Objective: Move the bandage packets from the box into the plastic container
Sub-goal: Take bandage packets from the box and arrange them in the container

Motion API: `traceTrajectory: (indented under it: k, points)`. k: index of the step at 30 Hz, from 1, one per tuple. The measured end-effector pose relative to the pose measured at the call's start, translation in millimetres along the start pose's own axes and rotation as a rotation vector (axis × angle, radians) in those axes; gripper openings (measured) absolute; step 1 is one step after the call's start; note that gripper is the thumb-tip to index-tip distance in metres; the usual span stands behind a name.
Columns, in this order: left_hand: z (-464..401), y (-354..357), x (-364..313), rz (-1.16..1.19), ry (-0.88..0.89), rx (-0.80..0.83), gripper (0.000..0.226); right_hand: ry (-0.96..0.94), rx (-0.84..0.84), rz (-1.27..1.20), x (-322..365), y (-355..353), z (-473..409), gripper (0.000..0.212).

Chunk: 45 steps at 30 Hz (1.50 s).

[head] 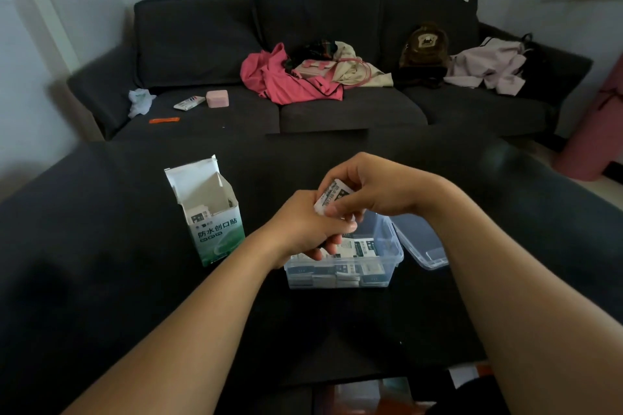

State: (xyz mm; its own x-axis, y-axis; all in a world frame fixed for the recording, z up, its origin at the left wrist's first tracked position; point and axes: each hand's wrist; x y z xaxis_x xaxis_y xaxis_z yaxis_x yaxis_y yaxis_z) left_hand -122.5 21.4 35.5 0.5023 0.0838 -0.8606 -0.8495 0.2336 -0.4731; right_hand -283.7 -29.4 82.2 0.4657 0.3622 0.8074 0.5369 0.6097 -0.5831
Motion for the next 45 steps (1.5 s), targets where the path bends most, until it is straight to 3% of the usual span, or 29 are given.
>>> traceTrajectory:
  k: [5, 11, 17, 20, 25, 28, 32, 45]
  points:
    - [-1.7, -2.9, -1.7, -0.027, 0.072, -0.008, 0.033, 0.049, -0.086, 0.024, -0.6, -18.8, 7.8, 0.015]
    - [3.1, -9.2, 8.1, -0.518, 0.216, -0.184, 0.034, 0.308, -0.025, 0.266, -20.5, -36.0, 17.9, 0.009]
    - [3.1, -1.0, 12.4, -0.869, 0.252, 0.036, 0.07, 0.449, 0.095, 0.491, -23.7, -20.7, -1.0, 0.007]
    - [0.2, 3.5, 13.7, -0.992, 0.247, 0.109, 0.075, 0.513, 0.162, 0.522, -24.3, -13.8, -8.7, 0.012]
    - [-1.4, 6.5, 17.9, -1.015, 0.223, 0.136, 0.064, 0.577, 0.244, 0.578, -22.9, -6.6, -12.9, 0.012]
    - [-1.3, 9.1, 19.1, -1.003, 0.221, 0.155, 0.06, 0.593, 0.282, 0.635, -22.3, -1.7, -13.4, 0.031]
    - [-0.6, 11.8, 18.5, -0.985, 0.184, 0.138, 0.059, 0.621, 0.342, 0.694, -24.5, 5.6, -14.4, 0.035]
    - [-8.6, 13.6, 25.2, -0.969, 0.209, 0.102, 0.06, 0.587, 0.269, 0.732, -29.4, 18.4, -19.3, 0.06]
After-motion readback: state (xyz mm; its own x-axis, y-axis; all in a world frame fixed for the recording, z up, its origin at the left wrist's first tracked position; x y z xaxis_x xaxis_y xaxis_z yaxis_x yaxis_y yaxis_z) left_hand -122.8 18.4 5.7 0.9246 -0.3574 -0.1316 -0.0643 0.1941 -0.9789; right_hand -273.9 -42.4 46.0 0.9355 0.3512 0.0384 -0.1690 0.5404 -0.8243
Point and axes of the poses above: each hand's wrist, its own z-axis away from the middle knuckle, its own y-axis out of the palm, x = y × z, and after that the axes turned 7 degrees about -z, right-handed
